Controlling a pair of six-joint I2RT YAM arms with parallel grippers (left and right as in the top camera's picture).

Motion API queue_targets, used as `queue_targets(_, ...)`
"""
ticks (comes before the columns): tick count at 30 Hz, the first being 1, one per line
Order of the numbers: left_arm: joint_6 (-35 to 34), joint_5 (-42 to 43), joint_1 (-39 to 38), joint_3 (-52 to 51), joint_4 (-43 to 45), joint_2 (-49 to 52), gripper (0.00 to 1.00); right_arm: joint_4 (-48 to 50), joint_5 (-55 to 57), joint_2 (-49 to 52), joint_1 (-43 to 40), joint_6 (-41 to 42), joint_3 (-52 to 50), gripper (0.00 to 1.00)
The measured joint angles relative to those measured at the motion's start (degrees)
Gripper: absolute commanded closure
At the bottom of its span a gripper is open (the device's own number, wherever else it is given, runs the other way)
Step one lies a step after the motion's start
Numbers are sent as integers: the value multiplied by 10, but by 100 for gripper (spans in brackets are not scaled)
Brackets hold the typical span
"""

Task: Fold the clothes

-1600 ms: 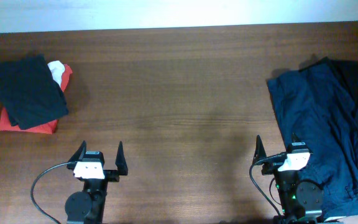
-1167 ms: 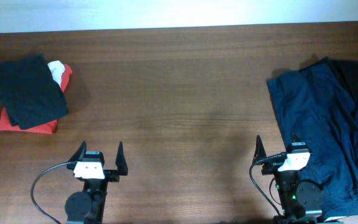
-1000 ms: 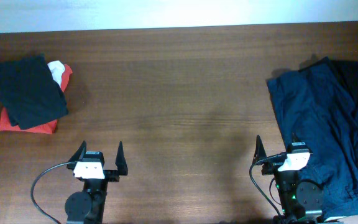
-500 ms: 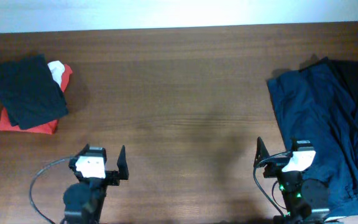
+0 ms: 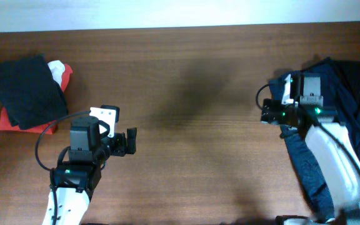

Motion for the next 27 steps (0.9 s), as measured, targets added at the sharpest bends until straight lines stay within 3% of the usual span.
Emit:
queue_targets(1, 0, 1, 0, 0, 6, 1, 1, 26, 18, 34, -8, 2, 0, 24)
queue_targets(2, 0, 2, 0, 0, 13, 2, 1, 62, 35, 78, -13, 2, 1, 31)
queue_targets(4, 0, 2, 0, 0, 17, 2, 1, 104, 58, 150, -13, 2, 2, 32)
queue_targets(6, 0, 2, 0, 0, 17, 2, 1, 134, 80, 211, -13, 1, 2, 42)
queue_targets(7, 0, 2, 0, 0, 18, 2, 1, 137, 82, 218, -13, 2, 2, 50)
queue_targets(9, 0, 2, 0, 0, 17, 2, 1, 144, 90, 222, -13, -1, 2, 88)
queue_targets(10, 0, 2, 0, 0, 17, 2, 1, 144, 91, 222, -13, 2, 2, 96)
queue_targets(16, 0, 2, 0, 0, 17, 2, 1, 93, 92, 221, -13, 10, 36, 96)
queue_targets(18, 0, 2, 0, 0, 18, 2, 1, -19, 94, 200, -14, 14, 145, 96)
queue_targets(20, 0, 2, 0, 0, 17, 2, 1, -65, 96, 162, -17, 21, 273, 96)
queue_targets(24, 0, 2, 0, 0, 17, 2, 1, -113, 84, 140, -19, 32, 325, 96)
queue_targets(27, 0, 2, 0, 0, 17, 2, 1, -152, -65, 137, -22, 26, 434, 96)
